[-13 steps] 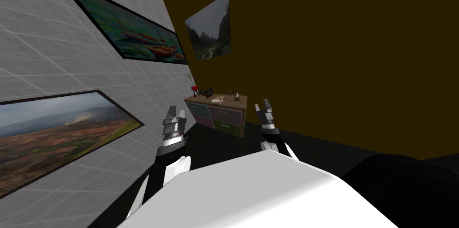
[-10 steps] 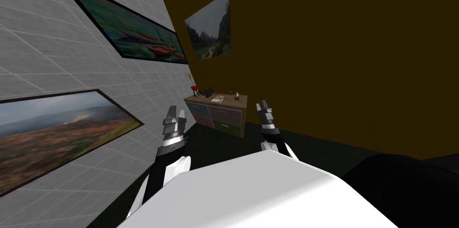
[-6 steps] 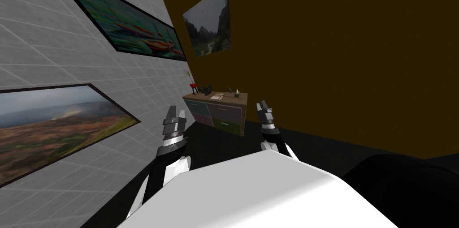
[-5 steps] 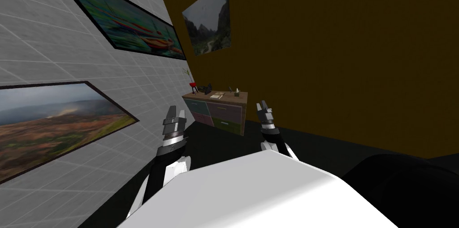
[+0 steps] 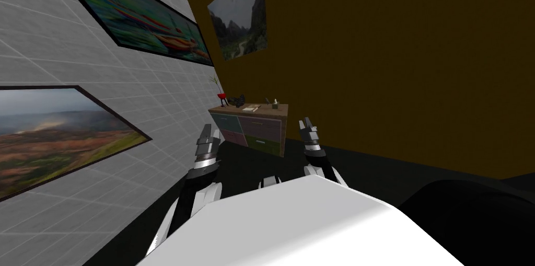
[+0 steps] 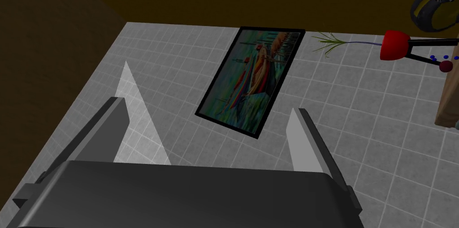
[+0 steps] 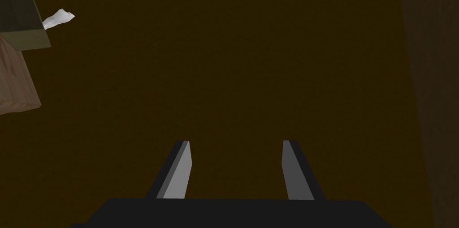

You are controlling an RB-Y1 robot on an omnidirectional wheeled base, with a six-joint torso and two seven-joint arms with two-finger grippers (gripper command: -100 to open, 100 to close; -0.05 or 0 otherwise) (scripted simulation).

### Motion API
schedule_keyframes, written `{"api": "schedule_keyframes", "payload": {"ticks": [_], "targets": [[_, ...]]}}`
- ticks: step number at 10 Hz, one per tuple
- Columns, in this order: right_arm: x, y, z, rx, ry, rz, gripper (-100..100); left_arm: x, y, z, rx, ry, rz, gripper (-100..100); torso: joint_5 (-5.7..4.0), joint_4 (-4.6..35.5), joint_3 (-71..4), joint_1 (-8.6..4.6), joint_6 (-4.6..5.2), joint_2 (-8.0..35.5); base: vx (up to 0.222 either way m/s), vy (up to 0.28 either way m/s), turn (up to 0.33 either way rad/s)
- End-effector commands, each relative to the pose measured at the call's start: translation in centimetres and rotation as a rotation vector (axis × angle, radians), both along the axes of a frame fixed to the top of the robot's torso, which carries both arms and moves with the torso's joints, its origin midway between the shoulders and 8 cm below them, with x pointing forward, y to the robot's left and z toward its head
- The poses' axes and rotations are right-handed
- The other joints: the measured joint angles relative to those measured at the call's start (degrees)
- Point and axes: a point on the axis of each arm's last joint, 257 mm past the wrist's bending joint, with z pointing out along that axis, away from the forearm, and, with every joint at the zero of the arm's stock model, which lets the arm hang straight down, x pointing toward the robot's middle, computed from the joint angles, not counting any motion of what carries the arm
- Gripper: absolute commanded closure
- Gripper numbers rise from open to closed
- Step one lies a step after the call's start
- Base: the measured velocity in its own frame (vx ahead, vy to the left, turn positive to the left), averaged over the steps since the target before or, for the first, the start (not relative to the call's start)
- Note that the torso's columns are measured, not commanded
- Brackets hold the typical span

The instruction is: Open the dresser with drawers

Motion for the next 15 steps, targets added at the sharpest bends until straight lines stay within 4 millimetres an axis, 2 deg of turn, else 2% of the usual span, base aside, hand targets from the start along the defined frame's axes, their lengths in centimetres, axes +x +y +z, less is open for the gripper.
{"api": "schedule_keyframes", "payload": {"ticks": [1, 9, 15], "targets": [[0.0, 0.0, 0.0, 0.000, 0.000, 0.000, 0, 1.6, -0.8, -2.2, 0.022, 0.055, -0.019, -100, -0.01, 0.05, -0.05, -0.01, -0.01, 0.05, 0.082, -0.009, -0.069], [0.0, 0.0, 0.0, 0.000, 0.000, 0.000, 0, 6.1, -2.3, -9.8, 0.036, 0.231, -0.052, -100, 0.00, 0.11, 0.03, 0.02, -0.01, 0.21, 0.079, -0.011, -0.070], [0.0, 0.0, 0.0, 0.000, 0.000, 0.000, 0, 8.4, -3.6, -14.7, 0.041, 0.344, -0.070, -100, 0.00, 0.11, 0.03, 0.00, -0.01, 0.21, 0.072, -0.001, -0.061]]}}
